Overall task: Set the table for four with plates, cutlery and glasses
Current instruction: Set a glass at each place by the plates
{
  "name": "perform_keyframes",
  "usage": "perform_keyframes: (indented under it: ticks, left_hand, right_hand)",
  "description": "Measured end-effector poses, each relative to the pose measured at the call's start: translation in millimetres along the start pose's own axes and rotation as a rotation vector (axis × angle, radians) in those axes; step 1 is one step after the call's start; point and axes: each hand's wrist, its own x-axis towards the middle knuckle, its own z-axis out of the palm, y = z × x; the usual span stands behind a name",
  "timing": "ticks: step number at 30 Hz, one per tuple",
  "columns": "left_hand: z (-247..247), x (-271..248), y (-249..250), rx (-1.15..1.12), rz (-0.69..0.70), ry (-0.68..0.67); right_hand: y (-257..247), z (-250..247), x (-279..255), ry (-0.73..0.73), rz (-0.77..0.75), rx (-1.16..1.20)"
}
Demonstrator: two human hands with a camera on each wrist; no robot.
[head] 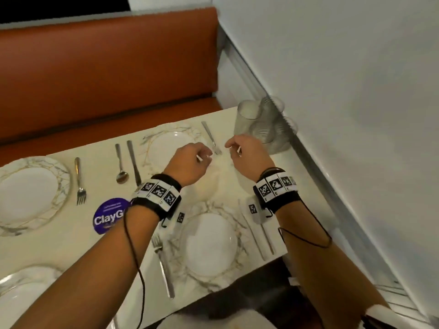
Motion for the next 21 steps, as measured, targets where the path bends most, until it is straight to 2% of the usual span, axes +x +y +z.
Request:
perform_keyframes:
  ticks: [3, 4, 8, 15, 21]
  left_hand:
    - [34.0, 43.0, 49.2, 0.143, 0.078, -0.058]
    - [53.7, 65.1, 79.5, 0.22, 0.113, -0.07]
    - [75.7, 104.8, 105.6, 0.512, 0.189, -0.102]
    - [107.7, 149.4, 118.5, 0.892, 0.342, -0.185]
    - [112.5, 151.4, 117.8, 0.857, 0.375, -0.127]
  right_hand:
    - [43.7, -49.1, 13.3, -0.002, 0.013, -0.269]
    - [69.5, -76.3, 19.6, -0.015, 0.054, -0.351]
    - [94.9, -92.9, 44.7, -0.116, 0.105, -0.506]
    - [137.5, -97.8, 74.3, -0.248, 0.224, -0.521]
    - [143.7, -93.9, 70.2, -0.205, 0.259, -0.404]
